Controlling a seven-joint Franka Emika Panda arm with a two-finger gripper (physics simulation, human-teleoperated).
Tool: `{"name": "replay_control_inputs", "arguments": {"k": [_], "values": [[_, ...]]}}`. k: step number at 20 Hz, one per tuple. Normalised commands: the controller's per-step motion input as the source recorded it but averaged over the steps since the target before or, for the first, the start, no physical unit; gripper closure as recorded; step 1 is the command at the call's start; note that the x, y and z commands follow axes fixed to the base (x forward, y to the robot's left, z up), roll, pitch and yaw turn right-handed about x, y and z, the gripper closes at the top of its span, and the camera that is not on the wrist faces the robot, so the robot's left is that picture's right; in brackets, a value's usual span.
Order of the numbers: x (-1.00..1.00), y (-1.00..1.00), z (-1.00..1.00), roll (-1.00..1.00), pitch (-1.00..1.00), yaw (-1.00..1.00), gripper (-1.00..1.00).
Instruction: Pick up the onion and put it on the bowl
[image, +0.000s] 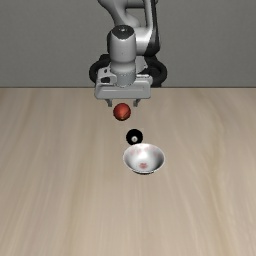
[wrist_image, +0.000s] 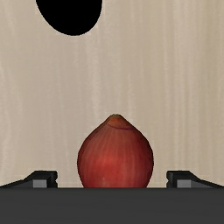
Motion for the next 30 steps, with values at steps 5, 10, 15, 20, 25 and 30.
{"name": "replay_control_inputs", "arguments": {"k": [5, 10, 15, 20, 25, 30], "values": [[0.2, -0.2, -0.4, 0.0, 0.0, 0.0, 1.0], [0.0, 0.0, 0.0, 0.0, 0.0, 0.0, 1.0], [0.0, 0.0, 0.2, 0.0, 0.0, 0.0, 1.0], [0.0, 0.0, 0.6, 0.0, 0.0, 0.0, 1.0], [0.0, 0.0, 1.0, 0.0, 0.0, 0.0, 1.0], [1.0, 0.0, 0.0, 0.0, 0.0, 0.0, 1.0]]}}
